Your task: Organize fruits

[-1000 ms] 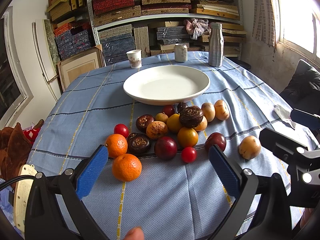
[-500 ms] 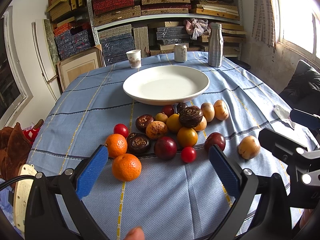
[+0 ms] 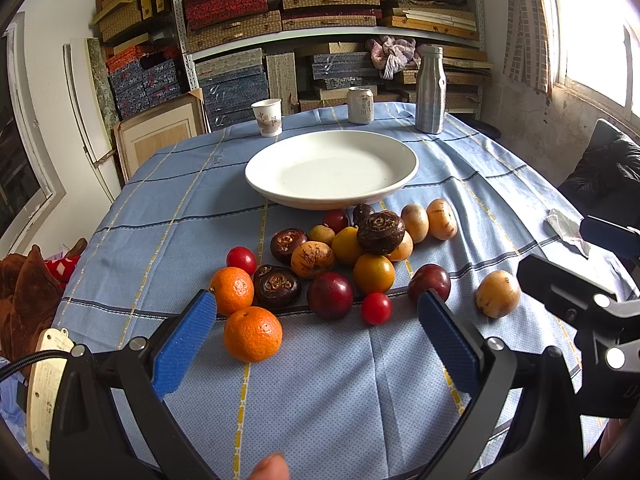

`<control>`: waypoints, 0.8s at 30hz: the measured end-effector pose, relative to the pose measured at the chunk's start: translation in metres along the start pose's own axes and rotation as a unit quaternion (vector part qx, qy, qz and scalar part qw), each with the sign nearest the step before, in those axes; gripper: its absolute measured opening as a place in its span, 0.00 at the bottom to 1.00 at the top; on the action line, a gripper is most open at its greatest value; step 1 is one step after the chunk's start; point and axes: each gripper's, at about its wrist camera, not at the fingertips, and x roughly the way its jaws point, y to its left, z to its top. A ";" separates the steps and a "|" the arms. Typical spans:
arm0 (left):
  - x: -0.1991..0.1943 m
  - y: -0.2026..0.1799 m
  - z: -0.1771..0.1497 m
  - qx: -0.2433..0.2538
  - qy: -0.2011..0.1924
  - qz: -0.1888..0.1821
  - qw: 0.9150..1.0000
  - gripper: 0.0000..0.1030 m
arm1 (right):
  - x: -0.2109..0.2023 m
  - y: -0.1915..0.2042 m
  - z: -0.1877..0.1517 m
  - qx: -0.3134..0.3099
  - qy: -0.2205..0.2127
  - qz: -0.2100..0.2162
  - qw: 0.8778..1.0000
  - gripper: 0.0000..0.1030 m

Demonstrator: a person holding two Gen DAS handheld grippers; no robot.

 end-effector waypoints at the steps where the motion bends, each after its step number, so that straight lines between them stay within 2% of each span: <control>1: 0.000 0.000 0.000 0.000 0.000 0.000 1.000 0.96 | 0.000 0.000 0.000 0.000 0.000 0.000 1.000 0.97; 24: 0.000 0.000 0.000 0.000 0.000 0.000 1.000 0.96 | 0.001 0.001 0.001 -0.001 -0.001 -0.001 1.000 0.97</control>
